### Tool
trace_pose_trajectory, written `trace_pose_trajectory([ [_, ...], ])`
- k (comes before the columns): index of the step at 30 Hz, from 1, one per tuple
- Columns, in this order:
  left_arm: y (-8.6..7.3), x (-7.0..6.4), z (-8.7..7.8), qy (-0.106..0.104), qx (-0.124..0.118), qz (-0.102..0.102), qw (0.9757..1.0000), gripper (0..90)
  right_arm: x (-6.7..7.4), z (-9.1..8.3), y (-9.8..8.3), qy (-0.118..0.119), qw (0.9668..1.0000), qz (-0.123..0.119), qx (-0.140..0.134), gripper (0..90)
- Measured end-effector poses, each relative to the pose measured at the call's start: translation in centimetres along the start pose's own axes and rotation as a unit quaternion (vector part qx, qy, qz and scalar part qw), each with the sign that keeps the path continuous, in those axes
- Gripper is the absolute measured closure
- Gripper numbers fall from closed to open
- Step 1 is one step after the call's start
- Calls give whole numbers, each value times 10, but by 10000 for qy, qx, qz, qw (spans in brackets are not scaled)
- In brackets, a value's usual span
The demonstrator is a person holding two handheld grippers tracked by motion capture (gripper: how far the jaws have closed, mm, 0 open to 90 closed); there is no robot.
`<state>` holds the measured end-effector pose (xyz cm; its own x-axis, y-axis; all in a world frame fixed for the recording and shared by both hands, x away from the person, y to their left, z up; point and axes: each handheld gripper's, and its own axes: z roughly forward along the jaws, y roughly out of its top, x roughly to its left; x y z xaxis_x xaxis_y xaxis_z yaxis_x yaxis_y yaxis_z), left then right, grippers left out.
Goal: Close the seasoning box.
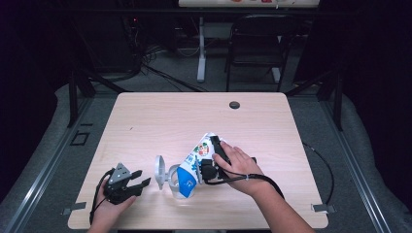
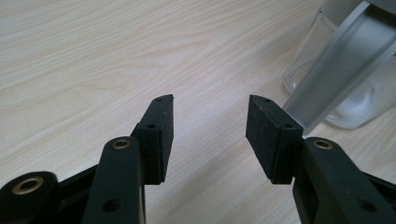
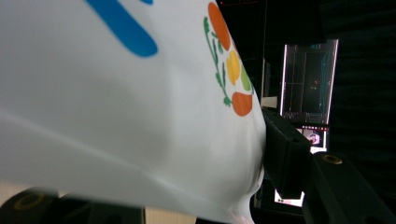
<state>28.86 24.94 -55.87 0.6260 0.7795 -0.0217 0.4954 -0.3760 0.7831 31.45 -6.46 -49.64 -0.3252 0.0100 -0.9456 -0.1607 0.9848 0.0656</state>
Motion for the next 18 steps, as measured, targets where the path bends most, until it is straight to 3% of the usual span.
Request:
trace_pose_trajectory([
  [18,0,0,0,1,3,-20,10000,522,-1,0,1,-9,10000,-26,-9,492],
])
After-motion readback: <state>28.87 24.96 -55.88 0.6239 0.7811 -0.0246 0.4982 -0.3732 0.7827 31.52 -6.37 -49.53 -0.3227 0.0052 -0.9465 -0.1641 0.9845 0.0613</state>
